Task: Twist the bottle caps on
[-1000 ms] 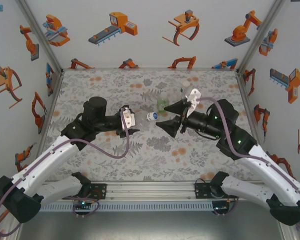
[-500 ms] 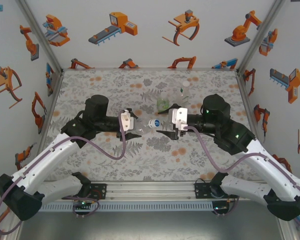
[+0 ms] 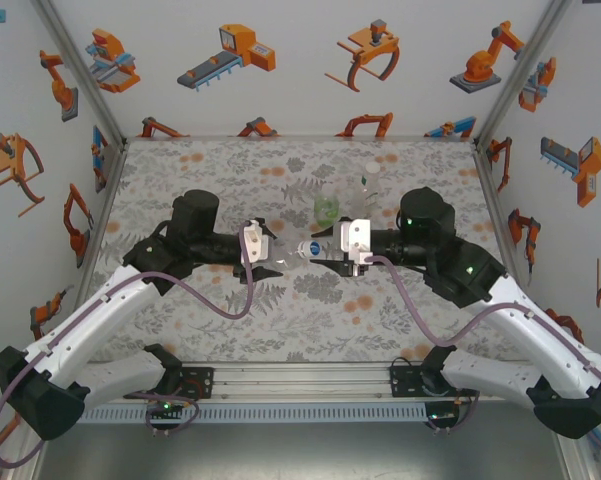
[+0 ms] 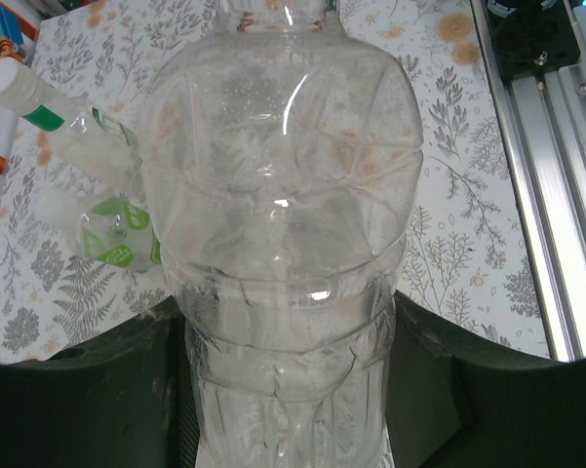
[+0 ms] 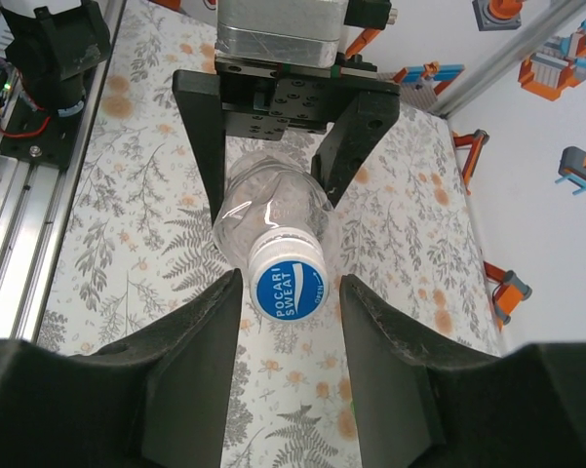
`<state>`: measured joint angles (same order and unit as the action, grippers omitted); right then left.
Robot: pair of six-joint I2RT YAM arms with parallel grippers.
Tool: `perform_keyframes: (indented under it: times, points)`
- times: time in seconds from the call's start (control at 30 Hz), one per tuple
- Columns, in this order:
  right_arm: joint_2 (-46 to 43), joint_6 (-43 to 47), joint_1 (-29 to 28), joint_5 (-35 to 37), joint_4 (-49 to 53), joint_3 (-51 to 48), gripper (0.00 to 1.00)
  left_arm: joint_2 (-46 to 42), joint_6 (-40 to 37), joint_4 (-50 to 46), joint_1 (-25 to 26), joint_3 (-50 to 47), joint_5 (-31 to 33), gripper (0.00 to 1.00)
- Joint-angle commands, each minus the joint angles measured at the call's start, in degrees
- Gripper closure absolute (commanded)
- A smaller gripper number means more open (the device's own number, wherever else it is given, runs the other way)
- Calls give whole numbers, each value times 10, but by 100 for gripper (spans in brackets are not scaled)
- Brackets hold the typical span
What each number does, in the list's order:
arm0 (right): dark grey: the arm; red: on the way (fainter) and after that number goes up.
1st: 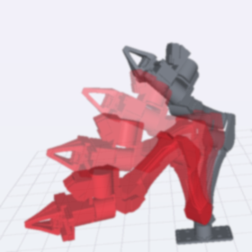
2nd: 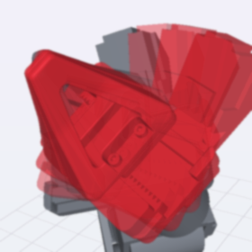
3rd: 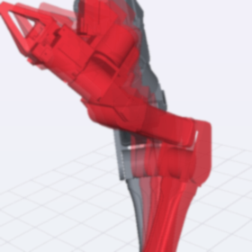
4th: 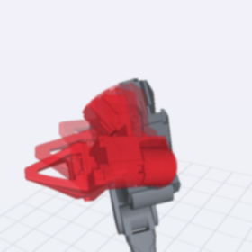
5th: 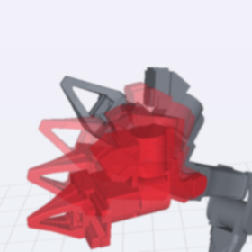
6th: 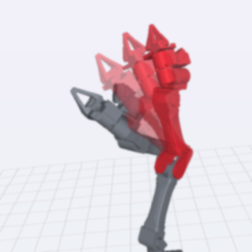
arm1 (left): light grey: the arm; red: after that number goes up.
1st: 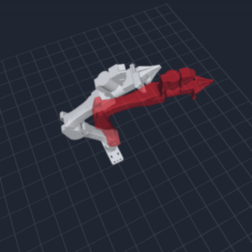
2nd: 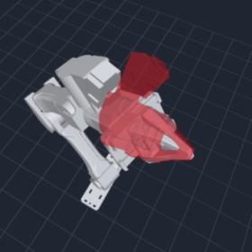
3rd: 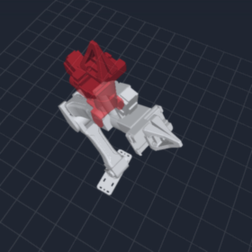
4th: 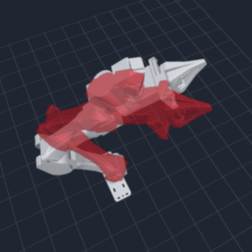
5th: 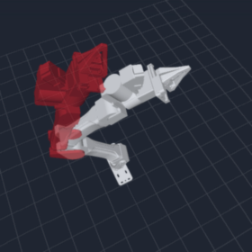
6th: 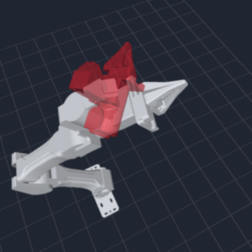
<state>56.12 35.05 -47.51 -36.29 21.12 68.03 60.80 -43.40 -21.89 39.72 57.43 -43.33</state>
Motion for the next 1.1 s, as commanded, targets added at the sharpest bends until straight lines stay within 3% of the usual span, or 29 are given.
perform_keyframes:
  times: [0.0,0.3,0.47,0.67,0.93,1.07]
  points:
    - [-2,11,-5,-13,-15,6,61,-1,-13,-8,3,21,-20,100]
    - [-4,-12,-6,-19,-21,-6,77,-4,-13,-7,3,19,-14,100]
    - [-3,-100,-5,27,-62,-22,80,-15,-6,14,3,9,12,100]
    - [6,-297,-5,101,-152,-59,89,-34,13,61,3,-15,82,100]
    - [24,-665,-5,274,-278,-128,95,-32,31,84,3,-22,158,100]
    - [40,-825,-5,322,-245,-117,97,-23,40,88,3,-20,186,100]
